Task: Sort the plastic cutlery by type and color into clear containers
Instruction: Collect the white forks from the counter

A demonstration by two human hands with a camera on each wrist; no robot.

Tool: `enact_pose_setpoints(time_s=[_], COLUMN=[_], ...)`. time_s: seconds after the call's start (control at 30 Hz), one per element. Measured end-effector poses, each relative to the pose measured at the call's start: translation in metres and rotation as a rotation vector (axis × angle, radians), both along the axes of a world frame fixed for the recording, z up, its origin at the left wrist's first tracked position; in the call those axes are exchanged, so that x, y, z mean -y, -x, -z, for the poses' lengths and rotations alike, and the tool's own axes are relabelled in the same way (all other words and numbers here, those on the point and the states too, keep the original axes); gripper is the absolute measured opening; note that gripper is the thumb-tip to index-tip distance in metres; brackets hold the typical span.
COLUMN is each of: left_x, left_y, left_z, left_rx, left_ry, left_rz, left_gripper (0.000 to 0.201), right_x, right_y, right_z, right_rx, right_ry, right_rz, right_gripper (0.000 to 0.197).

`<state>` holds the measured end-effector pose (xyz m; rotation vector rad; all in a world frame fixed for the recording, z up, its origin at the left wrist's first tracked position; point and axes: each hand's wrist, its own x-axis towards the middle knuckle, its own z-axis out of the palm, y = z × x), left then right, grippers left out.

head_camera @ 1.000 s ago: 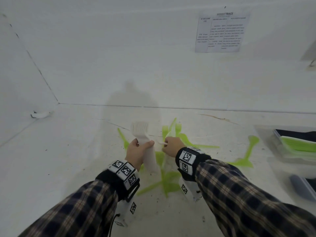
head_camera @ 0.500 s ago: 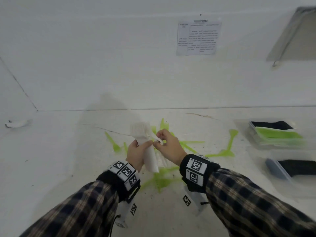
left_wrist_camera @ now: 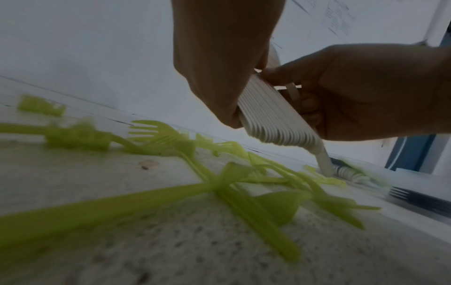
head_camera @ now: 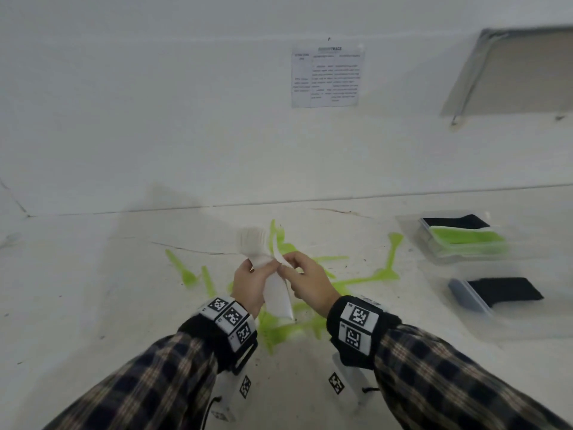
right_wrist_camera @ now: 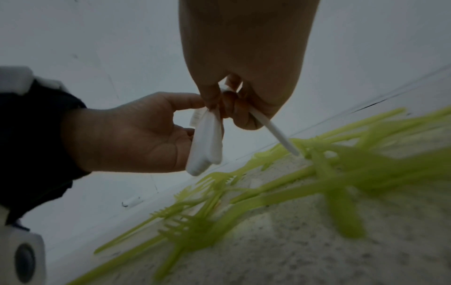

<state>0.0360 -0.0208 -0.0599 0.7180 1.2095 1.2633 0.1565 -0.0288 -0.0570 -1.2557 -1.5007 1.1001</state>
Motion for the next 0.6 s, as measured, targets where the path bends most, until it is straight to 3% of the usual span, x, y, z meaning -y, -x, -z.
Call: enact_pose_setpoints(time_s=[0.1, 0.3, 0.43, 0.6], left_x=[-0.002, -0.004, -0.003, -0.002], left_y=[-0.009, -0.039, -0.065, -0.099], left_z=[-0.001, -0.002, -0.003, -0.002], left_rx=[-0.004, 0.021, 0.025, 0.038], left_ry=[-0.007, -0.010, 0.000, -0.001], left_rz=[0.030, 0.080, 0.085, 0.092], left_gripper=[0.041, 0.019, 0.021, 0.012], right_x=[0.001, -0.002, -0.003, -0.001], right_y=[-0.010, -0.032, -0.058, -0.091], right_z=[-0.008, -0.007, -0.004, -0.004], right_rx=[-0.108, -0.100, -0.028, -0.032], right_ry=[0.073, 0.017, -0.031, -0.042], right_rz=[0.020, 0.173, 0.226, 0.240], right_gripper=[0.021, 0.019, 0.007, 0.022])
